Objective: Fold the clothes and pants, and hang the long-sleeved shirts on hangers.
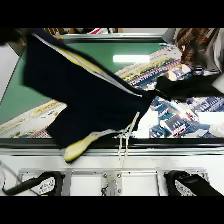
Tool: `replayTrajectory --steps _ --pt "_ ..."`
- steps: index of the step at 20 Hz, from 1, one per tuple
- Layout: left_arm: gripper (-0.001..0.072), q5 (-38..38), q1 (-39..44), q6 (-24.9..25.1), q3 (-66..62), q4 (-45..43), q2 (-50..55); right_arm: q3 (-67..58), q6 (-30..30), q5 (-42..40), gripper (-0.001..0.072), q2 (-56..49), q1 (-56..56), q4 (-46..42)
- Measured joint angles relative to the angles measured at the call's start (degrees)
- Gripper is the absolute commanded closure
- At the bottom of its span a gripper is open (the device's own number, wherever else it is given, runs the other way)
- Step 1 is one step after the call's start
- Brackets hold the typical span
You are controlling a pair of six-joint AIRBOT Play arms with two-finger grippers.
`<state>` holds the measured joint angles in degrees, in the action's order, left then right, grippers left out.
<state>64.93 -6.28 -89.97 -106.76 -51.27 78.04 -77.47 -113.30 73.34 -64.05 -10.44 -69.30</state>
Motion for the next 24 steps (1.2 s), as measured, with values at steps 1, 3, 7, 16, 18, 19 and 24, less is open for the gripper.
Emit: replayTrajectory --steps 1,3,7,16,18,19,24 --pt "0.0703 0.11 0.59 0.02 -0.02 0.0 3.69 0.09 0.44 -1.11 0.0703 -3.87 0.66 0.0" --pt "0.0702 -0.9 1.7 0.04 -0.04 0.04 9.9 -0.39 1.27 -3.58 0.0703 -10.64 2.03 0.76" --pt "0.0703 -4.42 2.99 0.07 -0.07 0.24 18.4 -2.64 2.14 -8.87 0.0703 -18.16 4.0 1.81" --pt "0.0703 -1.53 1.51 -0.59 6.93 -6.25 10.49 -2.91 4.07 -4.83 0.0703 -12.79 2.54 -4.76" --pt "0.0703 -1.53 1.33 -0.57 14.78 -8.79 4.42 -0.59 4.26 -2.58 0.0703 -10.29 0.5 -7.26" --pt "0.0703 -1.92 1.31 -0.55 19.06 -9.53 1.55 0.98 4.28 -1.81 0.0703 -9.18 -0.52 -8.17" --pt "0.0702 -6.51 1.27 -0.13 43.04 -11.47 -11.13 11.74 4.44 -0.26 0.0703 -5.62 -4.57 -11.69"
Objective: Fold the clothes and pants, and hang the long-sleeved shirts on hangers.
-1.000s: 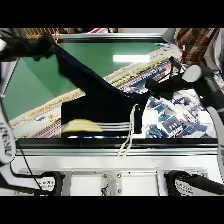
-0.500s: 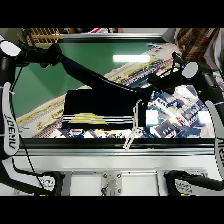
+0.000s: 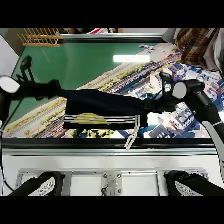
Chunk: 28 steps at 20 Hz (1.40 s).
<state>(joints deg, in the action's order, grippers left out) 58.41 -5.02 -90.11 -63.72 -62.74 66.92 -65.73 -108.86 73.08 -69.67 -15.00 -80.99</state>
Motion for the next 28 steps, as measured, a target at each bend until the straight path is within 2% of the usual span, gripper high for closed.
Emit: replayTrajectory --steps 4,9,10,11,12,13,17,19,20,21,22,25,28 --pt "0.0702 -8.68 0.04 0.02 17.77 -0.24 -6.29 7.65 -0.02 -2.45 0.0702 0.7 -0.9 -0.79" --pt "0.0702 -17.57 0.04 0.15 29.62 -0.09 -8.57 12.76 -0.11 -4.94 0.069 0.74 -1.16 0.94" --pt "0.06 -18.32 0.04 0.17 30.6 -0.09 -8.74 13.2 0.07 -5.01 0.0683 0.72 -1.16 1.68" --pt "0.0301 -18.6 0.04 0.17 31.12 -0.13 -8.83 13.51 0.26 -5.2 0.0503 0.72 -1.16 2.34" --pt "0.0142 -18.53 0.02 0.17 31.28 -0.22 -8.92 13.75 0.85 -5.38 0.0254 0.72 -1.14 3.69" --pt "0.0145 -17.97 0.02 0.13 31.01 -0.22 -8.96 13.88 1.64 -5.84 0.0165 0.74 -1.14 5.42" --pt "0.0145 -12.85 -0.76 0.15 25.62 -0.26 -9.44 13.03 5.92 -6.84 0.0158 2.1 0.79 13.14" --pt "0.0155 -9.73 -1.18 0.13 21.77 -0.26 -10.8 12.04 8.37 -6.58 0.0013 4.28 4.46 15.3" --pt "0.0336 -8.63 -1.16 0.13 20.22 -0.26 -11.76 11.76 9.68 -6.38 0.0012 5.35 7.02 15.93" --pt "0.0589 -7.8 -0.9 0.11 18.86 -0.26 -12.87 11.54 11.37 -5.86 0.0013 6.25 10.23 16.63" --pt "0.0702 -7.19 -0.26 0.09 17.73 -0.24 -14.14 11.5 13.22 -5.38 0.0012 6.71 13.57 16.98" --pt "0.0702 -7.06 3.56 0.11 16.02 -0.24 -17.42 13.0 20.94 -4.63 0.0012 5.51 23.74 19.65" --pt "0.0702 -8.63 9.73 0.07 15.41 -0.22 -18.6 16.83 31.78 -6.08 0.0012 1.42 30.1 26.23"
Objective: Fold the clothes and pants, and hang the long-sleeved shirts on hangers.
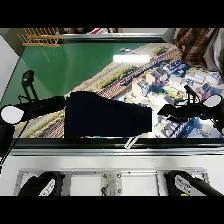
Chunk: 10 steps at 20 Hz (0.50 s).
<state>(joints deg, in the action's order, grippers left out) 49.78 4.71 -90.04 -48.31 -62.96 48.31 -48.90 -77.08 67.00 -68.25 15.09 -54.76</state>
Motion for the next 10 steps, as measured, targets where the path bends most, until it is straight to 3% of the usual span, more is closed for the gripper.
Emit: replayTrajectory --steps 5,10 --pt "0.0702 -4.85 10.58 -1.53 -0.31 0.11 2.75 4.24 18.23 -3.78 0.0013 -9.84 0.79 13.05" --pt "0.0702 -7.52 15.96 -4.66 -0.48 0.13 6.36 5.07 26.38 -7.23 0.0013 -16.96 -4.39 22.69"
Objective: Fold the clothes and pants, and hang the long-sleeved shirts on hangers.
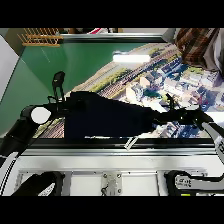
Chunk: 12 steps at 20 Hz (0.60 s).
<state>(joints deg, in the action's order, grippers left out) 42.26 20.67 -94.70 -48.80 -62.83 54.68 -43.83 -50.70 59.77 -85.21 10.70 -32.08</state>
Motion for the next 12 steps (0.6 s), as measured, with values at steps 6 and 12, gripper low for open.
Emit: replayTrajectory --steps 6,12 --pt "0.0702 -0.74 1.4 -1.11 -0.02 0.0 1.11 0.26 4.61 -4.92 0.07 -2.34 -7.82 7.89" --pt "0.0702 -0.85 1.55 -1.49 -0.02 0.0 1.27 -1.64 10.47 -5.6 0.0703 -1.86 -9.33 17.27"
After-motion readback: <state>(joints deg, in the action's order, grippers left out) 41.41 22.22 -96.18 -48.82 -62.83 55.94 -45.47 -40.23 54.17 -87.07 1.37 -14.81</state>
